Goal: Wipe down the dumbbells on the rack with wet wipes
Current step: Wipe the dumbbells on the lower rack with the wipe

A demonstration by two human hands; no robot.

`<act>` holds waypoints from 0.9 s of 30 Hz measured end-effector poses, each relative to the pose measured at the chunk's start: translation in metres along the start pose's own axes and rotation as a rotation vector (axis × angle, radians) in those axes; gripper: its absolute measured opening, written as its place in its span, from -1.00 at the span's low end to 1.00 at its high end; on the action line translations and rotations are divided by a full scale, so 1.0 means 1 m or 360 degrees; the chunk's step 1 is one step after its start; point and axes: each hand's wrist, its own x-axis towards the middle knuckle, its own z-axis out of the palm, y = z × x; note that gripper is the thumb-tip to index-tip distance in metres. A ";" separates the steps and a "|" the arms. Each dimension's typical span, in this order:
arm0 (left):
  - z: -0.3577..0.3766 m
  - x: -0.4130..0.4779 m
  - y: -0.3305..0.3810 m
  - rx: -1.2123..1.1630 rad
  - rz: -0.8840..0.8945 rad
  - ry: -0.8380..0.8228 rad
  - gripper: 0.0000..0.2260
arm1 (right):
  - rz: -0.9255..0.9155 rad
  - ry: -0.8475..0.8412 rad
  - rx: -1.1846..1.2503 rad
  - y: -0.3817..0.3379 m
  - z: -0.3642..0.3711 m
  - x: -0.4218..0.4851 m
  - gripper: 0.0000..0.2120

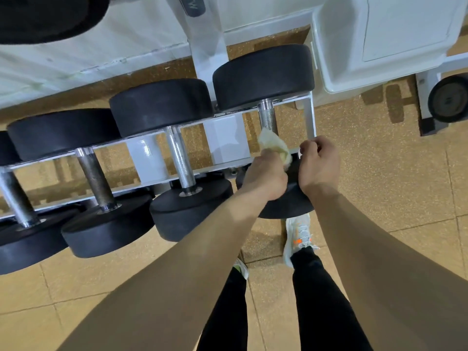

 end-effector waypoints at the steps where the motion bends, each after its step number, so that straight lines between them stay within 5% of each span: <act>1: 0.000 -0.008 0.000 0.0116 0.0094 -0.0026 -0.73 | 0.0003 -0.0006 -0.0010 -0.001 -0.001 0.000 -0.79; 4: -0.010 -0.023 -0.001 0.0077 0.0326 0.0012 -0.93 | 0.0006 -0.0024 -0.0050 -0.002 -0.004 -0.001 -0.81; 8: -0.032 -0.010 -0.014 -0.0431 0.0302 0.0328 -0.90 | -0.0001 -0.0001 -0.0083 -0.001 -0.004 -0.002 -0.77; 16: 0.001 0.045 -0.057 -0.0342 -0.0107 0.0317 -0.41 | -0.0068 0.0009 0.0005 0.007 -0.002 0.002 -0.77; 20: -0.007 0.048 -0.081 0.0134 -0.0562 0.0539 -0.46 | -0.0069 -0.0027 -0.0019 0.006 -0.004 0.002 -0.78; 22: -0.019 0.040 -0.079 -0.0033 -0.0698 0.0647 -0.53 | -0.0064 -0.0045 -0.0032 0.004 -0.005 0.002 -0.79; 27: -0.026 -0.015 -0.015 -0.0755 -0.0133 0.0773 -0.82 | -0.0223 -0.0370 0.0094 0.004 -0.026 0.000 -0.76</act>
